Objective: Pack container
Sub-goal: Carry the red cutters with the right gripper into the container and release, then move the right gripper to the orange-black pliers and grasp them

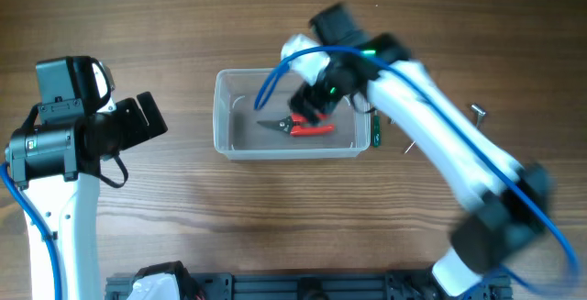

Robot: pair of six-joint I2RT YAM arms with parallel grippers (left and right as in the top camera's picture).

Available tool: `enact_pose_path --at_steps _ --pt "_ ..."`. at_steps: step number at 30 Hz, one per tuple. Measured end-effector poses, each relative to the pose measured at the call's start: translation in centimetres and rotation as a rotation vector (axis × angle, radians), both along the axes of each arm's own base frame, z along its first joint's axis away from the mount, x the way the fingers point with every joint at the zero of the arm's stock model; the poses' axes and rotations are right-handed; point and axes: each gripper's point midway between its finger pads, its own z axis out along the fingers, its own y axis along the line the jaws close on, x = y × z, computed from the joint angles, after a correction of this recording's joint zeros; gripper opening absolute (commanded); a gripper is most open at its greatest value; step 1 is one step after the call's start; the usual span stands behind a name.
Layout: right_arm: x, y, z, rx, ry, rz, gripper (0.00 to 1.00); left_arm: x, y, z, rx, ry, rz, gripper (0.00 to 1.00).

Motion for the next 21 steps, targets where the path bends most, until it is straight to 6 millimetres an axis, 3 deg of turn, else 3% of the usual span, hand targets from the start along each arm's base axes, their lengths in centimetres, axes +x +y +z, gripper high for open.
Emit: enact_pose_path --at_steps 2,3,4,5,7,9,11,14,17,21 --pt "1.0 -1.3 7.6 0.132 -0.161 -0.126 1.00 0.0 0.0 0.0 0.000 0.000 0.000 1.00" --pt "1.3 -2.5 10.5 0.186 -0.214 -0.201 1.00 0.0 0.0 0.0 0.000 0.000 0.000 1.00" --pt "1.5 -4.6 13.5 0.245 -0.260 -0.308 0.99 0.0 0.0 0.0 0.000 0.000 0.000 1.00" --pt "1.8 -8.3 16.3 0.321 -0.284 -0.501 0.99 0.0 0.0 0.0 0.000 0.000 0.000 1.00" --pt "2.2 -12.4 17.0 0.367 -0.257 -0.711 0.99 0.0 0.0 0.0 0.000 0.000 0.000 1.00" --pt "2.3 -16.3 14.9 0.371 -0.148 -0.930 1.00 0.0 0.0 0.0 0.000 0.000 0.000 1.00" --pt "3.5 -20.0 11.4 0.352 -0.033 -1.139 1.00 0.0 0.0 0.0 0.000 0.000 0.000 1.00" --pt "5.4 -23.1 5.3 0.305 0.134 -1.315 1.00 0.0 0.0 0.0 0.000 0.000 0.001 1.00" --pt "6.4 -24.6 -1.2 0.247 0.317 -1.422 1.00 0.0 0.0 0.0 0.000 0.000 0.000 1.00" --pt "6.8 -25.0 -6.6 0.185 0.452 -1.461 1.00 0.0 0.0 0.0 0.000 0.000 0.000 1.00"
